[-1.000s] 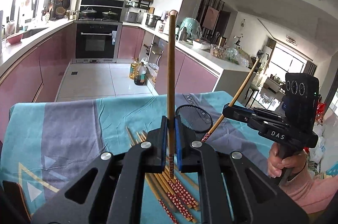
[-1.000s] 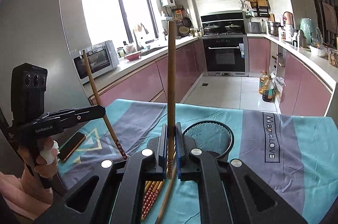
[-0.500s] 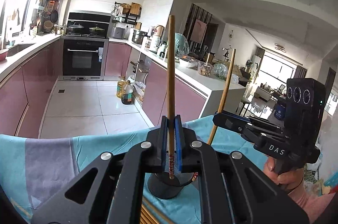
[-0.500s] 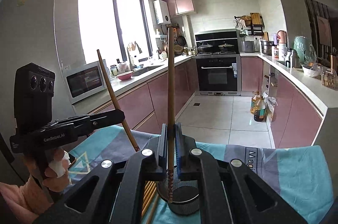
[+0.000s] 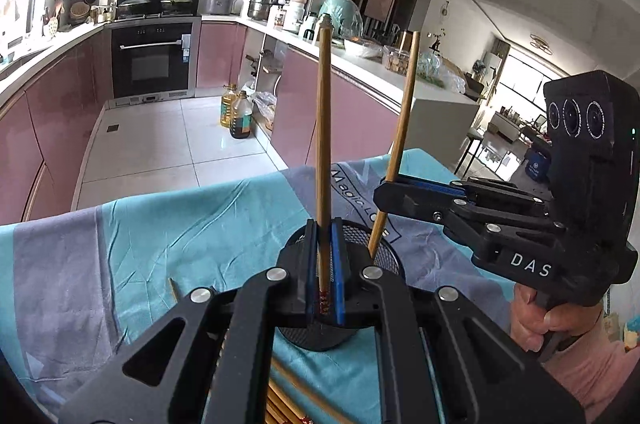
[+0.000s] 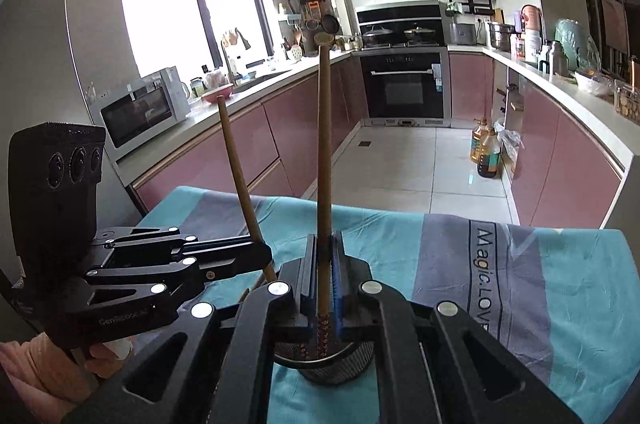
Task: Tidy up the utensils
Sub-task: 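Lower the left tool's chopstick into the cup and open while the right tool does likewise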
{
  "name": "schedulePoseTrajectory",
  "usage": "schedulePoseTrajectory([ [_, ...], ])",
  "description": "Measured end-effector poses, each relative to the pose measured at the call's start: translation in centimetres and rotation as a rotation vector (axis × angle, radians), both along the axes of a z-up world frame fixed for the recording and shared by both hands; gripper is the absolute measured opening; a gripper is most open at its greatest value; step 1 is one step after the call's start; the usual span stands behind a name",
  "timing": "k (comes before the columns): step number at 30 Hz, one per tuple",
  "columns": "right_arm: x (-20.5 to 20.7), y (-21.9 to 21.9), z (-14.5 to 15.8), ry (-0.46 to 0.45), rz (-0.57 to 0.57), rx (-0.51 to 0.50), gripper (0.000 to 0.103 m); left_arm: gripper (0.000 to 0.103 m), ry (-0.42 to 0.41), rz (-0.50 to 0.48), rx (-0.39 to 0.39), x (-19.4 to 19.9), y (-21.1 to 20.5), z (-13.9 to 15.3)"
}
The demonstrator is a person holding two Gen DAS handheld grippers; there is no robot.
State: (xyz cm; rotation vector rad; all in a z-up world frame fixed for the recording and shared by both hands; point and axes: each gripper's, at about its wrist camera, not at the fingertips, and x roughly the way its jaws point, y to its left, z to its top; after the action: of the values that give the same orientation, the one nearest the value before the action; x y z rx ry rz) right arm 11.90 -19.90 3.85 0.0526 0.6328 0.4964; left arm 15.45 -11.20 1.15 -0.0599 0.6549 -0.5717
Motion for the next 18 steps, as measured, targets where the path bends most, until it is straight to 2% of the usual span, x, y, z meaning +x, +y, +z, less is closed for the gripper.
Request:
schedulePoseTrajectory([
  [6, 1.5, 0.8, -1.6, 0.094, 0.014, -0.025, 0.006, 0.008, 0.012, 0.000, 0.026, 1.7, -0.2, -1.6],
  [18, 2.7, 1.4, -1.9, 0.124, -0.012, -0.009, 0.009, 0.008, 0.001, 0.019, 0.055, 3.0, -0.2, -1.7],
])
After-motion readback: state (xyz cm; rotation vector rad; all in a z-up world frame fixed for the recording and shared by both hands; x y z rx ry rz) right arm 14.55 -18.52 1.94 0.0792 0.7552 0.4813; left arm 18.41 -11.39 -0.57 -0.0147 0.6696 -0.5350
